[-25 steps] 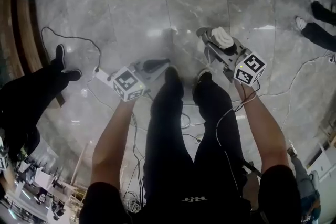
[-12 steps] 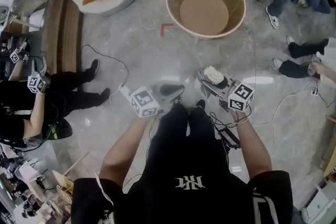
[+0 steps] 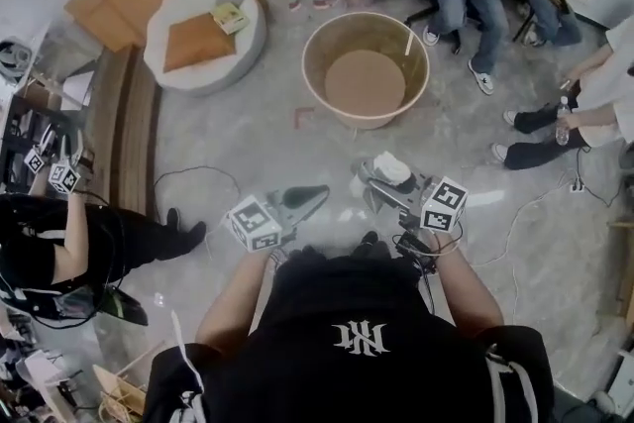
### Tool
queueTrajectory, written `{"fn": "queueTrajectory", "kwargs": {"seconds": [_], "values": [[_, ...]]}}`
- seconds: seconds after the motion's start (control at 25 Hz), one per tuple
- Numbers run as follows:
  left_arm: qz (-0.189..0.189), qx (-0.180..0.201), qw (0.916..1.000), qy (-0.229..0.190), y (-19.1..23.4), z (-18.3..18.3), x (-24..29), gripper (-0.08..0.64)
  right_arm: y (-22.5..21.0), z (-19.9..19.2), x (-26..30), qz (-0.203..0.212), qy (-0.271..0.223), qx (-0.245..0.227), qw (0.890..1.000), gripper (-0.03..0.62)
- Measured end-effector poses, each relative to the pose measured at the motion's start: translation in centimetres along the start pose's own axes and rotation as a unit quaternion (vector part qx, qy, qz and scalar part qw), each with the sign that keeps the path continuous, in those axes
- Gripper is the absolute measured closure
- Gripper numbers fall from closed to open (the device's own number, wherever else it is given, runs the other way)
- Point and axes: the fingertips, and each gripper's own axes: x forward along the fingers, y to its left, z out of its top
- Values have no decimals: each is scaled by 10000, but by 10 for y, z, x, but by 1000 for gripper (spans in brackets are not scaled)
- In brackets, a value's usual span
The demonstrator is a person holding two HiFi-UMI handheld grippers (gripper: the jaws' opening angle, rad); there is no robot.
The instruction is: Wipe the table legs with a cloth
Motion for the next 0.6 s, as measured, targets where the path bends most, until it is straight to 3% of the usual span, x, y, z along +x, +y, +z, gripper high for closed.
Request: {"fn": "queueTrajectory", "kwargs": {"seconds": [0.32,0.6], "values": [[-814,367,9956,-294,-15,17,-64,554,65,6,18,-821,34,-593,9948,480],[-1147,150,9928,-321,9,16,-113,554,92,28,29,-1405,-25,-708,9875,477]]}}
